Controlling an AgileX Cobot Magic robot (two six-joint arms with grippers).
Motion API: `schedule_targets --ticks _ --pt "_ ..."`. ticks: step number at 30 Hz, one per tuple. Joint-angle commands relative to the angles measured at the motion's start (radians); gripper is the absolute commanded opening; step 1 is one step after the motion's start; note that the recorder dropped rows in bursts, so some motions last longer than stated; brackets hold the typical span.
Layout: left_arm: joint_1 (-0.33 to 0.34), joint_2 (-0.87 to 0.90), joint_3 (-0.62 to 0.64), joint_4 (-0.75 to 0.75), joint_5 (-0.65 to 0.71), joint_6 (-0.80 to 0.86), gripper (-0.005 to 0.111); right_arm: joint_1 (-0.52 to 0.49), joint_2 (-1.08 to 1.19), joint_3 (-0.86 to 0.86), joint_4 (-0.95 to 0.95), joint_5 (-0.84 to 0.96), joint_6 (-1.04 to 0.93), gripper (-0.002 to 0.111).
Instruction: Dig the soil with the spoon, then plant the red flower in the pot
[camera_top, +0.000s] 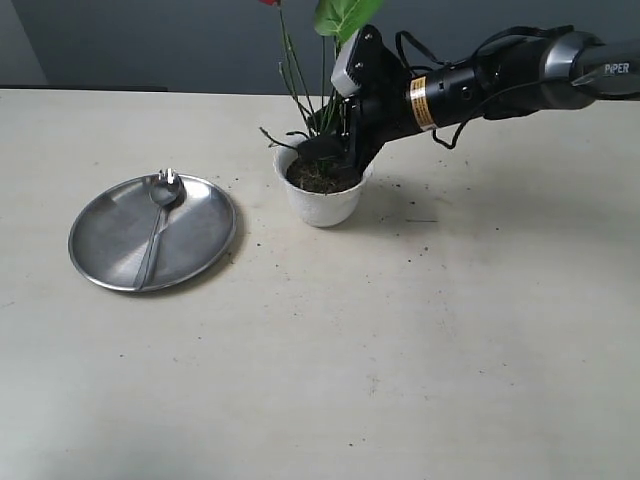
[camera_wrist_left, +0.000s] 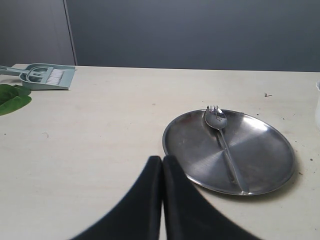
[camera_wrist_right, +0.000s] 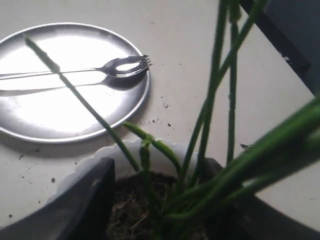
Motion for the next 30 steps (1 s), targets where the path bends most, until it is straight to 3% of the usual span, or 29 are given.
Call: schedule_targets --ticks 1,13,30 --pt "-0.002 -0.006 0.005 -0.004 -0.006 -0.001 0.000 -0.006 -0.019 0.003 0.004 0.016 -0.006 0.050" --pt "-0.002 -0.006 0.005 -0.004 -0.006 -0.001 0.000 -0.071 -0.081 0.003 -0.006 -0.046 0.071 0.050" --pt "-0.002 -0.006 0.005 -0.004 -0.006 -0.001 0.000 -0.075 -0.088 0.003 -0.006 -0.039 0.096 0.050"
